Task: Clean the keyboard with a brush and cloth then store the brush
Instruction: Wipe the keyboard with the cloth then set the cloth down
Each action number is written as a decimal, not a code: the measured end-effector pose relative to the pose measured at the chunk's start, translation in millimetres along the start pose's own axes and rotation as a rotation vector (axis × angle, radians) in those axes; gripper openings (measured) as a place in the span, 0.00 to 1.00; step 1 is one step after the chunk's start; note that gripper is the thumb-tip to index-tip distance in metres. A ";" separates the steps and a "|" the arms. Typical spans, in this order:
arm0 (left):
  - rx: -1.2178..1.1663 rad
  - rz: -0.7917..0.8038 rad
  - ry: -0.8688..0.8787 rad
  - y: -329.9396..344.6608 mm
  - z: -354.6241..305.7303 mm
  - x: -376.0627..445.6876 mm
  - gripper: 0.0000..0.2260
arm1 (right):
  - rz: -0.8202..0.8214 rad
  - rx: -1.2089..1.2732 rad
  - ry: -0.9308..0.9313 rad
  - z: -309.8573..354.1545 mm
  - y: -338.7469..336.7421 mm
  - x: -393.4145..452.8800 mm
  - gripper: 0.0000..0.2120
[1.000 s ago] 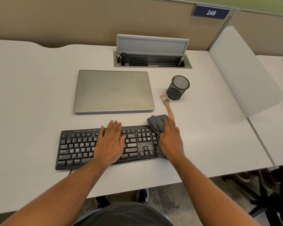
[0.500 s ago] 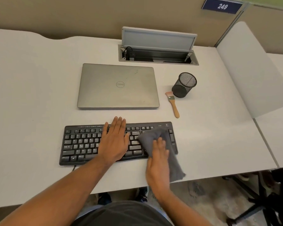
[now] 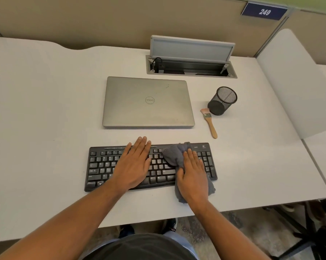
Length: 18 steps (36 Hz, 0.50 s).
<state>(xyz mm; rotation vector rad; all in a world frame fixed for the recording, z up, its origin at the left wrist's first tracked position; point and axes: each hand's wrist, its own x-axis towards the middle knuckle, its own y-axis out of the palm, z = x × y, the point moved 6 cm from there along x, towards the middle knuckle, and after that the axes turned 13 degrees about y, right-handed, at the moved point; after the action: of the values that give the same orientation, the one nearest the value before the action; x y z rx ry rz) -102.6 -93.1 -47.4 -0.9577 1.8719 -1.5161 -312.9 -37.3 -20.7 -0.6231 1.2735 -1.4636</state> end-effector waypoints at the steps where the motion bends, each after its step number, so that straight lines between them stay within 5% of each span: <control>1: 0.003 0.000 -0.018 -1.8 7.6 -6.3 0.28 | -0.009 -0.005 0.009 1.8 1.4 -1.1 0.36; 10: 0.048 -0.032 -0.167 -14.4 51.7 -50.8 0.28 | -0.059 0.093 0.097 44.2 8.0 6.1 0.30; 18: 0.012 -0.044 -0.171 -12.0 53.5 -50.6 0.28 | 0.031 -0.055 -0.191 139.3 46.7 -9.2 0.31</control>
<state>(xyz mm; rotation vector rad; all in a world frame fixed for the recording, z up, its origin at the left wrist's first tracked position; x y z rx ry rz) -28.4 -85.5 -48.6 -1.0929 1.7305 -1.4212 -170.8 -76.1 -20.1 -0.7580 1.1717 -1.3141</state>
